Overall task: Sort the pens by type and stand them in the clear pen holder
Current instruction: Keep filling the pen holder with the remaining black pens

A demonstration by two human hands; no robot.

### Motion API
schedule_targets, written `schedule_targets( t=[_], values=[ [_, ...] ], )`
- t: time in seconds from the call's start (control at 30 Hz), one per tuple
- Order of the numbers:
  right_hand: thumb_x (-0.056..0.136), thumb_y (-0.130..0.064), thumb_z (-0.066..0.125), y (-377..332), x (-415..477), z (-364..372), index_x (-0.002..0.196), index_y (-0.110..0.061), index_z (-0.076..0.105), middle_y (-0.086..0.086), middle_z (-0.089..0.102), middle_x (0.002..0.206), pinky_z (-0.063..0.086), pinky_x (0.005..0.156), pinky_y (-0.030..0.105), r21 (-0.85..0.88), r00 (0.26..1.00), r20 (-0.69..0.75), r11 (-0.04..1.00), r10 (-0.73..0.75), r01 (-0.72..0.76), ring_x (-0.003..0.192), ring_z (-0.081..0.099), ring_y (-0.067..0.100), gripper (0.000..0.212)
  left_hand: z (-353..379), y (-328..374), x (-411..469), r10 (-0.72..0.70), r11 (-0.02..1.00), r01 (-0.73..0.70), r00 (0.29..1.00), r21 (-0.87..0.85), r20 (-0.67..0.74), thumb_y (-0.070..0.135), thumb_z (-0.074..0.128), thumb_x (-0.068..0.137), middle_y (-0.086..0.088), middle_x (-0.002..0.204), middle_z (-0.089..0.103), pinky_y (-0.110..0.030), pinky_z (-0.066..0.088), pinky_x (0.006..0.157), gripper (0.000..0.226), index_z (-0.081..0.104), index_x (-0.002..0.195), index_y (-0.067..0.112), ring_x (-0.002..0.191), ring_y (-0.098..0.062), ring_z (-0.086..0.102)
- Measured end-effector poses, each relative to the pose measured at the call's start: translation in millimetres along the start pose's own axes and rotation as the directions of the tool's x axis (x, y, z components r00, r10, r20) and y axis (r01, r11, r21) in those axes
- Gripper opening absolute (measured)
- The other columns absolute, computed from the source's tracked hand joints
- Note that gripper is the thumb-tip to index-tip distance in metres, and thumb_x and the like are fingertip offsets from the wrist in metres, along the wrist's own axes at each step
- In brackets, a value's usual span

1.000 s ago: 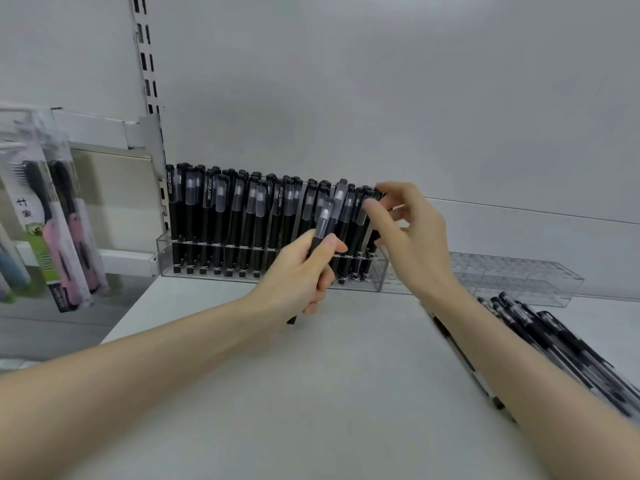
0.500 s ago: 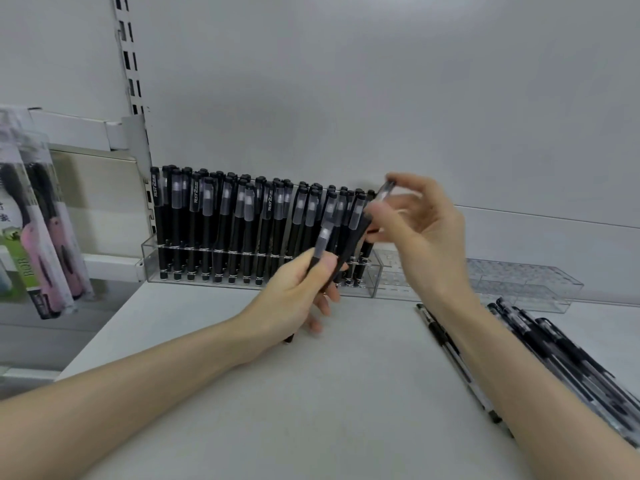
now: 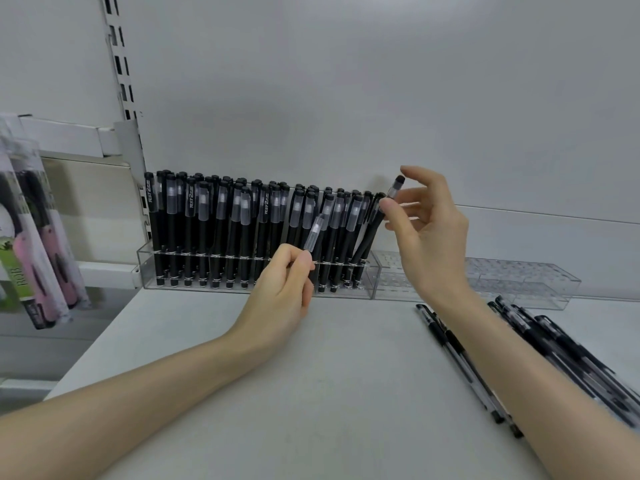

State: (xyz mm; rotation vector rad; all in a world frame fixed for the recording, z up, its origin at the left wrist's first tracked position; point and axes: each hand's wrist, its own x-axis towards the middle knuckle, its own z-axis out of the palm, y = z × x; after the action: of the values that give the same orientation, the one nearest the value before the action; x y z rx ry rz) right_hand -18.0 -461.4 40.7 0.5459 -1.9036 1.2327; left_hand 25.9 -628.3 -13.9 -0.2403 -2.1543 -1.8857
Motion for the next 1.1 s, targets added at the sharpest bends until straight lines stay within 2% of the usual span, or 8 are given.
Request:
schedule_targets(
  t=[0.2,0.4,0.47,0.57,0.77,0.87,0.97,1.1],
  values=[
    [0.089,-0.011,0.064,5.8,3.7,8.1,0.112,-0.019,0.058,0.002,0.064,0.084,0.055,0.074,0.042,-0.114,0.984,0.164,0.992,0.071,-0.053,0.072,0.066,0.022,0.025,1.2,-1.7,1.0,0.052,0.998,-0.052,0.998,-0.017,-0.028,0.020,0.042,0.098,-0.004,0.060,0.037,-0.020,0.023,0.043,0.017,0.050,0.091,0.007,0.045,-0.008,0.027],
    [0.091,-0.018,0.062,1.6,2.0,8.1,0.110,-0.016,0.064,0.004,0.059,0.095,0.052,0.075,0.037,-0.252,0.993,0.121,0.967,0.005,0.025,0.072,0.061,0.017,0.020,0.8,-1.9,0.5,0.116,0.993,-0.115,0.993,-0.035,0.004,0.020,0.043,0.099,-0.001,0.057,0.038,-0.015,0.026,0.041,0.014,0.052,0.100,0.010,0.044,-0.007,0.029],
    [0.091,-0.022,0.062,-6.0,-0.9,4.8,0.107,-0.017,0.063,0.000,0.062,0.090,0.052,0.070,0.031,-0.105,0.990,0.116,0.992,0.079,-0.066,0.075,0.062,0.016,0.017,1.5,-1.4,-0.4,0.158,0.987,-0.158,0.987,-0.014,0.036,0.023,0.043,0.099,0.002,0.056,0.037,-0.016,0.025,0.043,0.013,0.054,0.100,0.016,0.046,-0.007,0.028],
    [0.089,-0.016,0.065,-17.7,-7.2,2.7,0.104,-0.012,0.064,0.003,0.072,0.084,0.056,0.073,0.029,0.218,0.927,0.328,0.940,0.183,-0.263,0.077,0.069,0.017,0.016,3.6,-2.6,-1.2,0.167,0.986,-0.167,0.981,-0.012,0.102,0.024,0.043,0.099,0.003,0.056,0.038,-0.018,0.025,0.045,0.016,0.055,0.100,0.013,0.050,-0.009,0.030],
    [0.083,0.001,0.067,-16.0,-17.2,4.4,0.104,-0.015,0.058,0.000,0.068,0.070,0.058,0.068,0.030,0.385,0.896,0.405,0.856,0.180,-0.346,0.067,0.068,0.016,0.028,5.7,-1.4,-3.2,0.116,0.993,-0.107,0.965,-0.051,0.236,0.026,0.045,0.097,0.003,0.063,0.050,-0.022,0.035,0.045,0.022,0.057,0.100,0.008,0.050,-0.011,0.042],
    [0.085,0.003,0.064,-17.8,-13.5,1.6,0.107,-0.013,0.057,0.005,0.065,0.074,0.058,0.064,0.029,0.409,0.931,0.311,0.857,0.192,-0.313,0.070,0.068,0.017,0.028,3.5,-4.0,-2.1,0.190,0.975,-0.212,0.948,0.060,0.256,0.031,0.052,0.095,0.005,0.078,0.056,-0.022,0.044,0.067,0.022,0.063,0.099,0.012,0.070,-0.007,0.053],
    [0.088,-0.002,0.063,-14.4,-3.5,-9.7,0.110,-0.017,0.055,0.011,0.064,0.087,0.058,0.064,0.029,0.315,0.985,0.101,0.934,0.143,-0.168,0.077,0.067,0.019,0.029,-6.7,-10.3,0.6,0.304,0.866,-0.355,0.933,0.354,0.191,0.035,0.048,0.089,0.016,0.102,0.052,-0.016,0.041,0.083,0.025,0.063,0.107,0.026,0.097,0.001,0.049],
    [0.090,-0.005,0.062,-4.3,2.2,-20.2,0.111,-0.025,0.052,-0.005,0.059,0.084,0.058,0.067,0.030,0.201,0.993,-0.091,0.978,0.076,-0.056,0.078,0.064,0.016,0.030,-17.3,-18.8,5.3,0.496,0.425,-0.510,0.822,0.748,0.279,0.034,0.042,0.089,0.000,0.113,0.054,-0.027,0.033,0.093,0.042,0.060,0.118,0.010,0.108,-0.014,0.044]
  ],
)
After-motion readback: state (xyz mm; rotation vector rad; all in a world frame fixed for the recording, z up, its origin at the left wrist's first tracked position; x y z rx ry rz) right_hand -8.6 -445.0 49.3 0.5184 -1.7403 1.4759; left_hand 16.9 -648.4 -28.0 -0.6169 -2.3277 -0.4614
